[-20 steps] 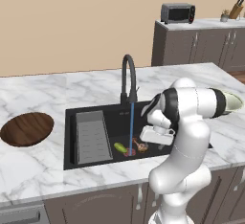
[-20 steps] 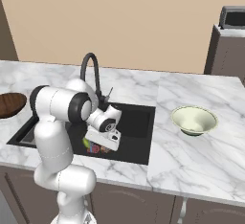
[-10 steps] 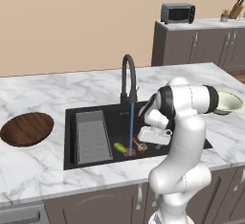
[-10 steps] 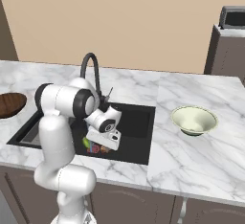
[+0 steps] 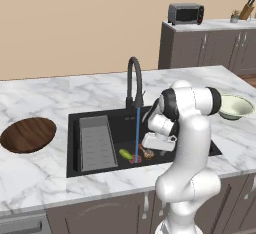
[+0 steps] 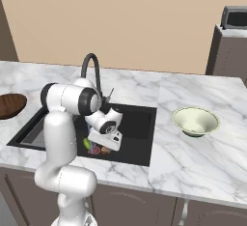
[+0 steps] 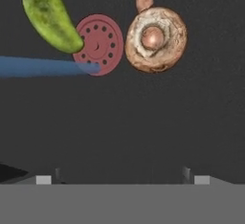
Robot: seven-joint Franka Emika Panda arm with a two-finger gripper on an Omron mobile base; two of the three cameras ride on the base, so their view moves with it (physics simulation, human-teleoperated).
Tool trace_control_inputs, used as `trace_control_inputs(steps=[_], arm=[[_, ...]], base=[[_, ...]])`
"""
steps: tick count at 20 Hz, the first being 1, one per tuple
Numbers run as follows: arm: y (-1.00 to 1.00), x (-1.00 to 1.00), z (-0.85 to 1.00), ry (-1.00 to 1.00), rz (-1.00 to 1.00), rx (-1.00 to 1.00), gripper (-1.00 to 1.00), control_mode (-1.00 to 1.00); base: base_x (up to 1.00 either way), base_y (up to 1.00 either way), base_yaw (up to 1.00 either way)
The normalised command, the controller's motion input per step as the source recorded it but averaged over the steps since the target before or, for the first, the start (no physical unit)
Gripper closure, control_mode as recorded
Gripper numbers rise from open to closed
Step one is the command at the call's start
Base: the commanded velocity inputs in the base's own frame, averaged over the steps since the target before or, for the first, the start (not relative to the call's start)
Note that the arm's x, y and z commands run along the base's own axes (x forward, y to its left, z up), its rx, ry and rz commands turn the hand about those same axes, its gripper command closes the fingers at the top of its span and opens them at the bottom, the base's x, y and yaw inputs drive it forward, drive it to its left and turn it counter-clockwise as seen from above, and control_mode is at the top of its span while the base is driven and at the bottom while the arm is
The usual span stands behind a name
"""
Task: Pick the mushrooms from the sink and place them in one bowl. Place the mango in the other bowl. Then turn off the sink faucet.
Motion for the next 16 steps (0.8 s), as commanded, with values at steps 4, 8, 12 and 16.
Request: trace_control_inputs(steps=[4,8,12,16], arm=[[0.0,0.16,-0.19,-0.05,0.0,0.0,-1.0,-1.0],[0.0,0.18,-0.23,-0.04,0.0,-0.01,-1.0,-1.0],[0.0,0.19,-0.25,-0.02,0.0,-0.01,-1.0,-1.0],[0.0,0.21,-0.21,-0.03,0.0,0.0,-1.0,-1.0]], base=[[0.0,0.0,0.0],[0.0,0.0,0.0],[0.0,0.0,0.0],[0.0,0.0,0.0]])
